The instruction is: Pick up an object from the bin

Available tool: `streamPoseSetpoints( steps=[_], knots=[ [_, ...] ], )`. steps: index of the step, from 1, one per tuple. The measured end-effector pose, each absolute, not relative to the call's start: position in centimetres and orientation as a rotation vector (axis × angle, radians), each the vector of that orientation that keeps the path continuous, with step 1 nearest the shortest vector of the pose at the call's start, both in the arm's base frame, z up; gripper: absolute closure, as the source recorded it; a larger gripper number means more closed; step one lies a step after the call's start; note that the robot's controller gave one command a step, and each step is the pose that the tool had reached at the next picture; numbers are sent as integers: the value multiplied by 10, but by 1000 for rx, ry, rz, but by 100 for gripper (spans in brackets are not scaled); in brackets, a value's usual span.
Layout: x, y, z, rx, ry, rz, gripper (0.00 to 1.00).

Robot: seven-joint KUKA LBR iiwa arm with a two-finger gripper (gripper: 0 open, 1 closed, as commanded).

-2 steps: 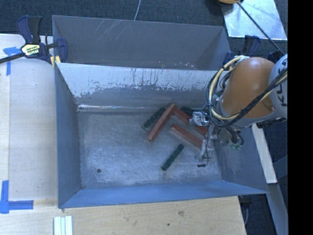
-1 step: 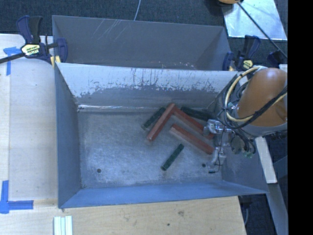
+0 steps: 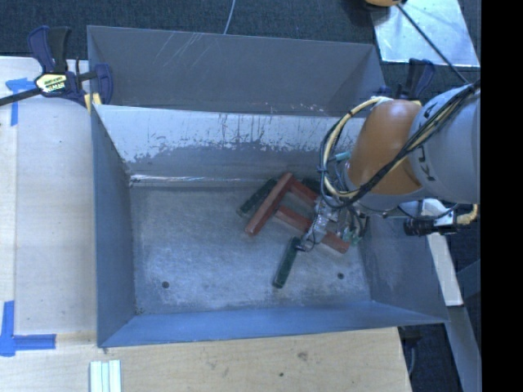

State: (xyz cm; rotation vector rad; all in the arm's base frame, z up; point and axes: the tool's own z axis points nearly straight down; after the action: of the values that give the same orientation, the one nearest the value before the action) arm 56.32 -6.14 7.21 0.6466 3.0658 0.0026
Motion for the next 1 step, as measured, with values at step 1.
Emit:
streamPoseSetpoints(
  steps=[1],
  knots=[
    [563, -61, 72, 646, 3066, 2, 100]
  ],
)
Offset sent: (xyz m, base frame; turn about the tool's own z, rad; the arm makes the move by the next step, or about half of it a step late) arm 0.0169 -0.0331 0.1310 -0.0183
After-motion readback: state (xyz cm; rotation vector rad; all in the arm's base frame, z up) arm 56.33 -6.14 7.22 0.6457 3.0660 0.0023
